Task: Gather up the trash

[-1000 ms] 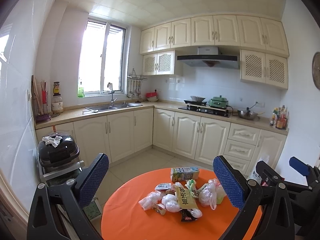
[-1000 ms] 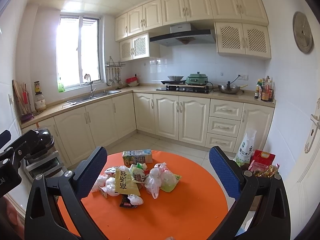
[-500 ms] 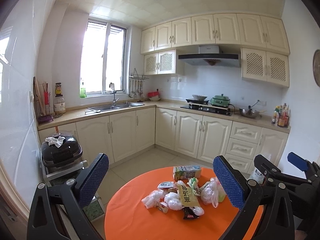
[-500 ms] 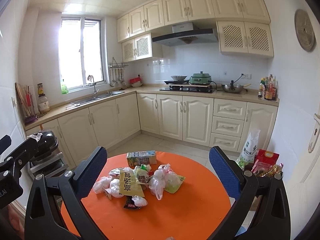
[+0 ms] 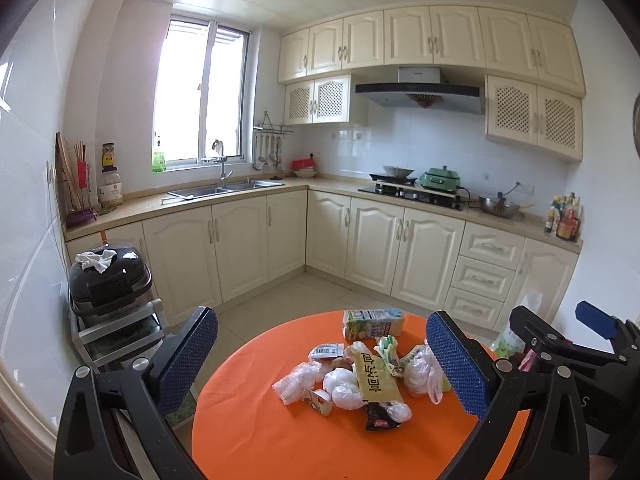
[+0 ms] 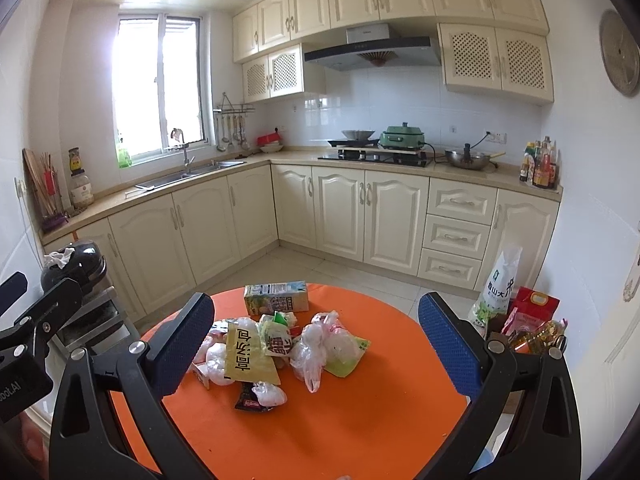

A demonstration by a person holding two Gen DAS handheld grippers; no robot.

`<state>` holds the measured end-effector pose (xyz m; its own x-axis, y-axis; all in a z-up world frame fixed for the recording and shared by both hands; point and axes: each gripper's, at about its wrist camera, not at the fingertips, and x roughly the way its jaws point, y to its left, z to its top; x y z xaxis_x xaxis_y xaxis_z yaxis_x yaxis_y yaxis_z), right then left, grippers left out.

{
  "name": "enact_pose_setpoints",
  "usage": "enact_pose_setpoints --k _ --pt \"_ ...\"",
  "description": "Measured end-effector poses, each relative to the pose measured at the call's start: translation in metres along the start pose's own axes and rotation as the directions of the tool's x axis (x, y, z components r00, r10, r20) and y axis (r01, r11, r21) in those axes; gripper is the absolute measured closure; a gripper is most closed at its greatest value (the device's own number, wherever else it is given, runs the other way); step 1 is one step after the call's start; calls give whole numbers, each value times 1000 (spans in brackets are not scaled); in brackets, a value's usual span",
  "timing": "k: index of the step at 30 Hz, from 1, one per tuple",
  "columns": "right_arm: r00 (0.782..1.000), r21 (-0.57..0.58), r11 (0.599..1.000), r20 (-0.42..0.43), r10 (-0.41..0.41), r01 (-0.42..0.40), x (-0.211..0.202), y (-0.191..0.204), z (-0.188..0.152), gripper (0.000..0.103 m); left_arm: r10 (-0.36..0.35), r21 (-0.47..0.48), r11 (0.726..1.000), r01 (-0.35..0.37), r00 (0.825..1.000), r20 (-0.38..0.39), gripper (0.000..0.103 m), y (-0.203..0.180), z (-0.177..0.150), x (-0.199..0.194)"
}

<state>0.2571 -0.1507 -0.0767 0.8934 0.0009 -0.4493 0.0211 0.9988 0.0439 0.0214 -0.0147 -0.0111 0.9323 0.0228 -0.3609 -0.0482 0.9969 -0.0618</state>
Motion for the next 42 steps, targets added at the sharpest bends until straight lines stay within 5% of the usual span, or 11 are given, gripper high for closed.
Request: enact_pose_setpoints --k 8,19,29,36,42 --pt "989 24 1000 -146 3 1 53 -19 -31 0 12 -4 1000 -12 993 -120 1 5 -13 56" --pt "944 -12 1000 -331 6 -11 138 -14 -79 1 31 -20 999 -39 952 -303 1 25 -43 140" --pt "908 -12 1000 -419 19 -27 203 -9 -79 16 79 12 997 -81 922 -380 1 53 -49 201" --pt "880 -59 998 -475 -13 -17 244 -1 -87 55 93 54 996 -77 898 -431 1 53 -60 239" --pt "886 -46 997 -463 29 -57 235 -7 -91 67 58 73 997 -30 905 -420 1 33 -61 232"
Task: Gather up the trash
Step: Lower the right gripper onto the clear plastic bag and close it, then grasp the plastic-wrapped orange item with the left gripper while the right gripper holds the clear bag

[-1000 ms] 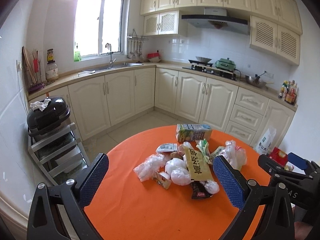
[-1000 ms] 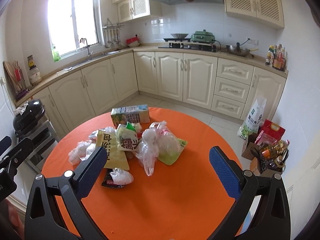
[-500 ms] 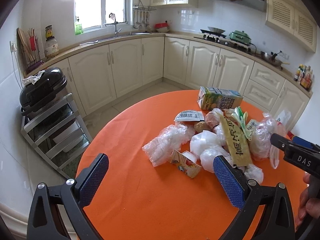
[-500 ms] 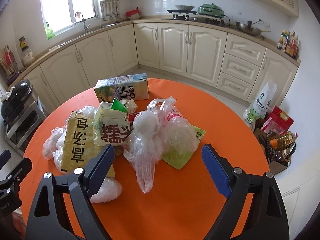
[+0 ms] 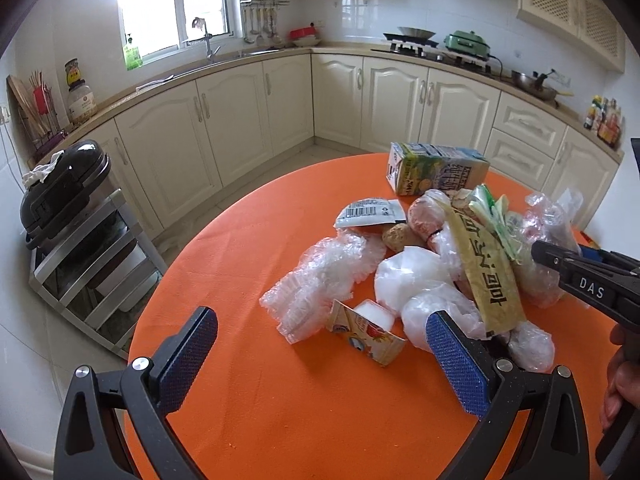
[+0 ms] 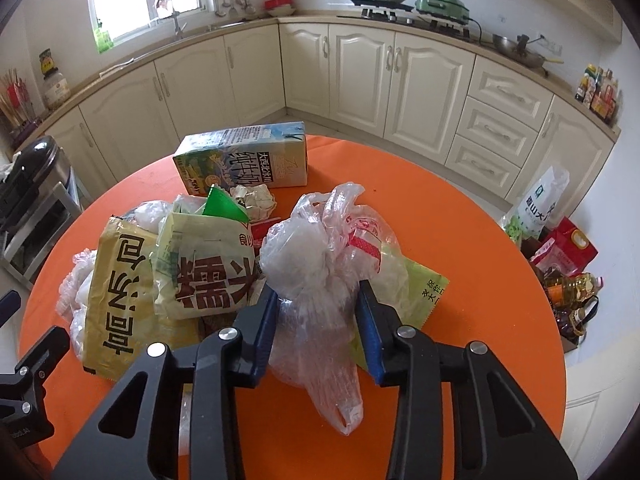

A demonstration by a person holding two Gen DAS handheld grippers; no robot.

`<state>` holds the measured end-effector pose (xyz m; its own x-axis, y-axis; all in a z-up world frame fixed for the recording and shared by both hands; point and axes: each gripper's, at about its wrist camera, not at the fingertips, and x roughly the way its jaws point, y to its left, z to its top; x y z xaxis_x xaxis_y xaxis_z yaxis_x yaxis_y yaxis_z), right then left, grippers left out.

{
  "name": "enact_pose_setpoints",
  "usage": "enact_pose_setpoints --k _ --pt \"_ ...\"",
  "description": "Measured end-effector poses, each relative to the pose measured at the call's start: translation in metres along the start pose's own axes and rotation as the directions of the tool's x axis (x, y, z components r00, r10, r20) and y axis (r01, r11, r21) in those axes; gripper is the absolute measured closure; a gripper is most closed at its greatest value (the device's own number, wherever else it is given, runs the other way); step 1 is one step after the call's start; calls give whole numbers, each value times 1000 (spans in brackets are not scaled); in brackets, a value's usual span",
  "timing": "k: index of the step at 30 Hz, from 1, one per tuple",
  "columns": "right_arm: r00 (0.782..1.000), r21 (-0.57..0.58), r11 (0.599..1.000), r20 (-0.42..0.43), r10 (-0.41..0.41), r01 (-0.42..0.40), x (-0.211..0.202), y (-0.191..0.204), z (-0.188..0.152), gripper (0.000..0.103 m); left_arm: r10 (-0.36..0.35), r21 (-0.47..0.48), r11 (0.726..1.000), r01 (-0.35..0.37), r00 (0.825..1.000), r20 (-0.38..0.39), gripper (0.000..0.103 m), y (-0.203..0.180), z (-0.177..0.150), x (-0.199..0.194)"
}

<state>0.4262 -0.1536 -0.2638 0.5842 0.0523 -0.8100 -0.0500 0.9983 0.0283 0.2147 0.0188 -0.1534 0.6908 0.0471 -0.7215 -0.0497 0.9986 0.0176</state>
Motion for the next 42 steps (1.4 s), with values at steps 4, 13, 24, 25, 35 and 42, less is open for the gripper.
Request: enact_pose_setpoints --k 4,13,24,25,35,42 --pt "1000 25 999 8 27 -27 -11 -9 -13 68 -40 15 999 40 999 5 1 -8 -8 -12" --pt "997 70 995 27 69 -70 -36 -29 -40 68 -133 49 990 135 990 -46 1 -33 -34 -33" --pt "995 92 992 48 88 -92 -50 -53 -51 68 -165 48 985 168 983 -76 1 -43 -19 -41" --pt "995 96 991 50 88 -92 -50 -55 -51 68 -159 59 985 163 985 -71 1 -47 -18 -40" --pt "995 123 989 65 79 -87 -65 -75 -57 68 -207 64 975 213 975 -82 71 -37 -22 -22" --pt "993 133 986 72 89 -98 -77 -80 -69 68 -267 45 962 270 961 -69 74 -5 -29 -38"
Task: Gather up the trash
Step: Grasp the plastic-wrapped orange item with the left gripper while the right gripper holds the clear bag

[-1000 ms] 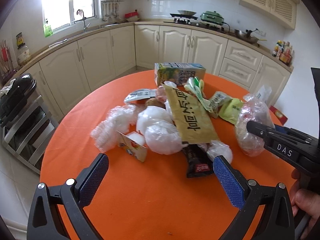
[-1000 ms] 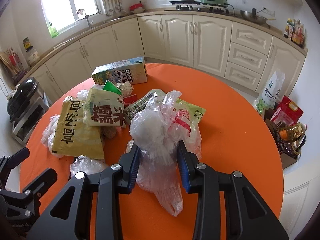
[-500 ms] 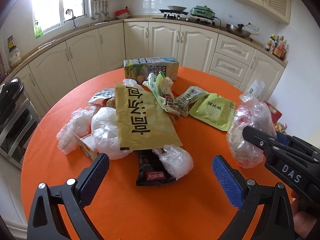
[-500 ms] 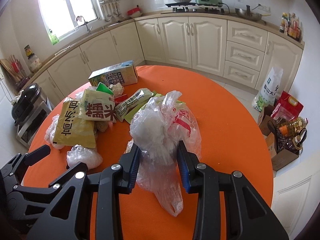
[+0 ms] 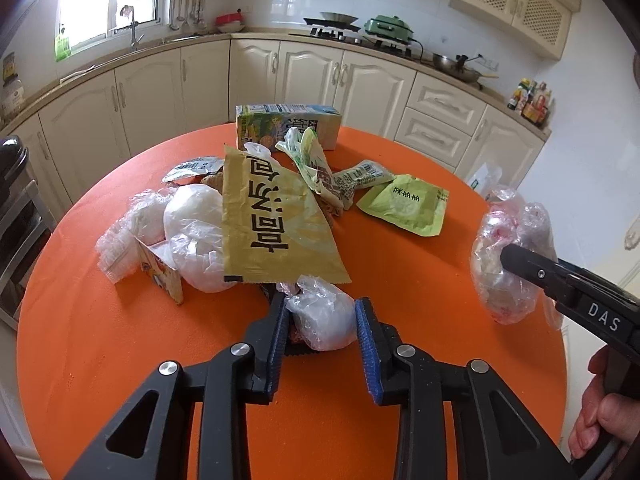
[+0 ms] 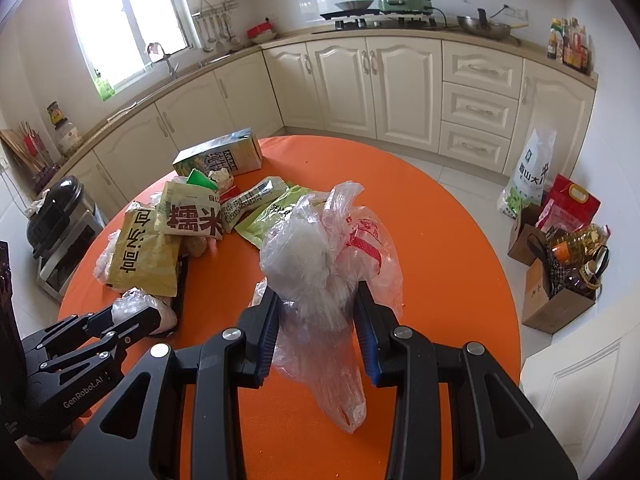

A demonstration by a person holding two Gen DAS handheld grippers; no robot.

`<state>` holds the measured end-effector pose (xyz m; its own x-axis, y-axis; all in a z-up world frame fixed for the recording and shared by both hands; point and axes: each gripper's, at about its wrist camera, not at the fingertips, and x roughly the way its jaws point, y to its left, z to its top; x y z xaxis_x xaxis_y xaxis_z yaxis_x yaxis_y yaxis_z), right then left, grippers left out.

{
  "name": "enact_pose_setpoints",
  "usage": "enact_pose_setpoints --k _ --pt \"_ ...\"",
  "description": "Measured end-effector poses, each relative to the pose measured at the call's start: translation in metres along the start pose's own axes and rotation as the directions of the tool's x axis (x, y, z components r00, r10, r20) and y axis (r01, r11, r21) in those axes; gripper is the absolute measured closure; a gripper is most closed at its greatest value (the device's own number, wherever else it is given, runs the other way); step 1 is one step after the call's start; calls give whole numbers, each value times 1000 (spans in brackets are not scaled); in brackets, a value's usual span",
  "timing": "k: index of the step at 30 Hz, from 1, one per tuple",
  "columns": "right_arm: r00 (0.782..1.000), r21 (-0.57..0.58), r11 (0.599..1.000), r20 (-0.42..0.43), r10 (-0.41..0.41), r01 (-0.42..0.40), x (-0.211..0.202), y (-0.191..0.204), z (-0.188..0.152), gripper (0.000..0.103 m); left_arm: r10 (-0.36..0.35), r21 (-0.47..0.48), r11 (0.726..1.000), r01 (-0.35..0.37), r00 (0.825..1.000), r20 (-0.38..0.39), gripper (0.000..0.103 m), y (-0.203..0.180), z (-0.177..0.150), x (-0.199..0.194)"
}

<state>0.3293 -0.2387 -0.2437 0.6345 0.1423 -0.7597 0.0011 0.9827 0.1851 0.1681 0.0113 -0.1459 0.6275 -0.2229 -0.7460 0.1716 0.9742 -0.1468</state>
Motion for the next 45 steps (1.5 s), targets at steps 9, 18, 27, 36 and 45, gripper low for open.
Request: enact_pose_setpoints --k 9,18,27,36,45 --pt "1000 -3 1000 -2 16 -16 -17 10 -14 68 -17 55 998 16 1000 5 75 14 -26 -43" --pt "1000 -27 999 -2 20 -20 -24 26 -23 67 21 2 1000 -21 1000 -22 31 23 -16 -6" --pt "1000 -35 999 12 -3 4 -37 22 -23 67 -36 32 999 37 999 -12 75 19 -23 -18" --pt "1000 -41 999 -16 2 -2 -28 24 -26 67 51 118 992 -48 998 -22 26 25 -28 -39" --pt "1000 -48 999 -9 -17 16 -30 24 -22 67 26 53 998 -23 998 -57 74 35 -11 6"
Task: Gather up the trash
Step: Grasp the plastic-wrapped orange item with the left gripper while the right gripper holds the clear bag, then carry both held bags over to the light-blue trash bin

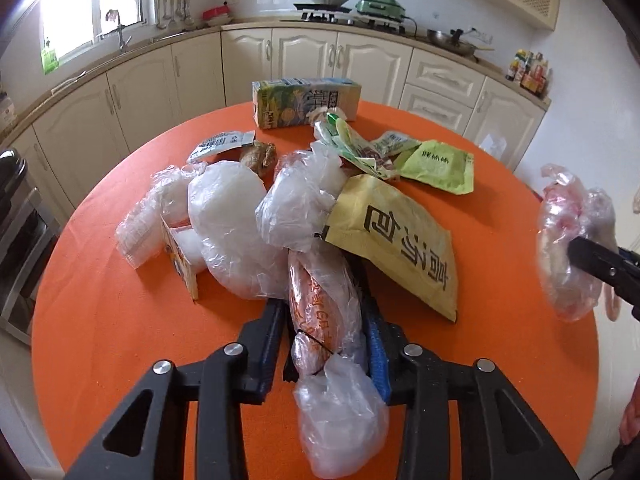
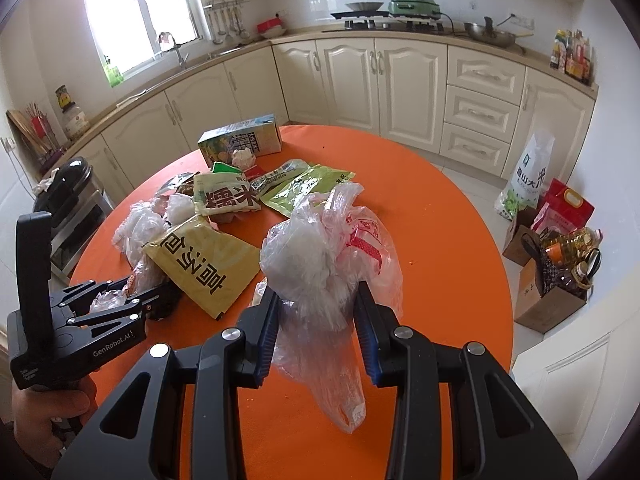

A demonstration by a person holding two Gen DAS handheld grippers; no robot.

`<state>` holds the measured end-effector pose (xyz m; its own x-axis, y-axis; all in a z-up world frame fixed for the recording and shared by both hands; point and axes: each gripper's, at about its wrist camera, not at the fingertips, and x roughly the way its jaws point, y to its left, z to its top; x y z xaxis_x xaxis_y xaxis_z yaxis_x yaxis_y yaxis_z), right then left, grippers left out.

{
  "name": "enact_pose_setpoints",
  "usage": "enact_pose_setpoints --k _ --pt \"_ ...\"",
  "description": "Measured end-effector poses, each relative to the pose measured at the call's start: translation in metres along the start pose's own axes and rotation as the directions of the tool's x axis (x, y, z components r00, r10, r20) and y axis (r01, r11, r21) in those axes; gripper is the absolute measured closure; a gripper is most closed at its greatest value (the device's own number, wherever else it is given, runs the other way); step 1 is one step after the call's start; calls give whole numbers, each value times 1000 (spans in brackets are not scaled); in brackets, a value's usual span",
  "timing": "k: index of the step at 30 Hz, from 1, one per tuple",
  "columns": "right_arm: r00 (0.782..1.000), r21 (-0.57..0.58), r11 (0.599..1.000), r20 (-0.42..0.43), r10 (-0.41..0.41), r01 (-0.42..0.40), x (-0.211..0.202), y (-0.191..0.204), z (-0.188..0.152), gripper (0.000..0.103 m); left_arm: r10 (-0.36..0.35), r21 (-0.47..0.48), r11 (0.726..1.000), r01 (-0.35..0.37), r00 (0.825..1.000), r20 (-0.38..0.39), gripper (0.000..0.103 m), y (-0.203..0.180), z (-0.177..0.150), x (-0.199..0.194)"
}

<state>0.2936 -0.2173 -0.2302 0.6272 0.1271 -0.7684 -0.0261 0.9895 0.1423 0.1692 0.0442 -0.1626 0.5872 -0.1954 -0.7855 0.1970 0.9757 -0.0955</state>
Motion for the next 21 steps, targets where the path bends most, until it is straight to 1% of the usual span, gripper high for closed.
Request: enact_pose_setpoints --k 1,3,7,11,14,21 --pt "1000 -2 1000 1 -3 3 -1 -1 0 67 -9 -10 1000 9 1000 6 77 3 -1 -3" --pt "1000 2 1000 4 -9 8 -2 -4 0 67 -28 -29 999 28 999 26 80 8 -1 -13" --pt "1000 10 1000 5 -5 5 -4 -7 -1 67 -16 -10 1000 17 996 84 83 6 -3 -38" --pt "1000 19 1000 10 10 -10 -8 -9 -3 67 -25 -16 999 27 994 103 83 6 -8 -50" --pt "1000 14 1000 18 13 -14 -12 -7 -5 67 -38 -17 999 40 991 125 83 2 -18 -65" --pt "998 28 999 60 32 -33 -29 -13 -5 67 -57 -19 998 62 977 207 83 0 -29 -100"
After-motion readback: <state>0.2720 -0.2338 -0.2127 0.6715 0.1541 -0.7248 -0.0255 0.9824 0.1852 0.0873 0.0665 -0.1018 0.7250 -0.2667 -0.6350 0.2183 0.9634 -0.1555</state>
